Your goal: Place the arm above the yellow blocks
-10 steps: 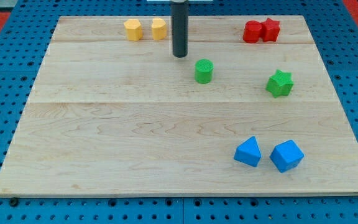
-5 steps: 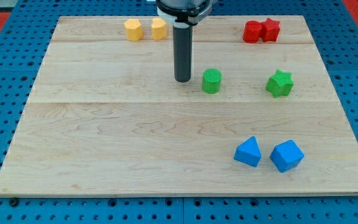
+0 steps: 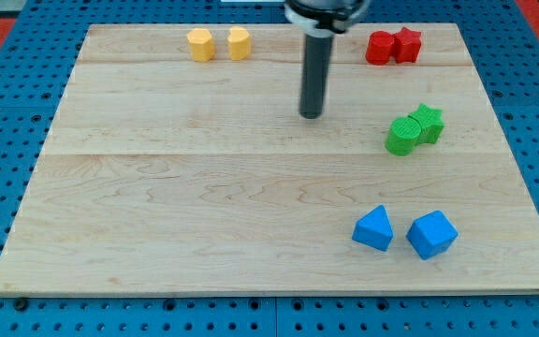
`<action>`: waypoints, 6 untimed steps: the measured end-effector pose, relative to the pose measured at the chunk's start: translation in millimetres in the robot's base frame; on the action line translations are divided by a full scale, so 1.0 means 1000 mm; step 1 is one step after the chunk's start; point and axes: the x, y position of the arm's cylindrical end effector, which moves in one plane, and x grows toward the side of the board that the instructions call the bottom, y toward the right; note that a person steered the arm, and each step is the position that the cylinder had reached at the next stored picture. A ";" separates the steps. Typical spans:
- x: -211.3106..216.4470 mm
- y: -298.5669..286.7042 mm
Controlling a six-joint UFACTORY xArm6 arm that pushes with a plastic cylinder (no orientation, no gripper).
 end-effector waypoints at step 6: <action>-0.035 -0.252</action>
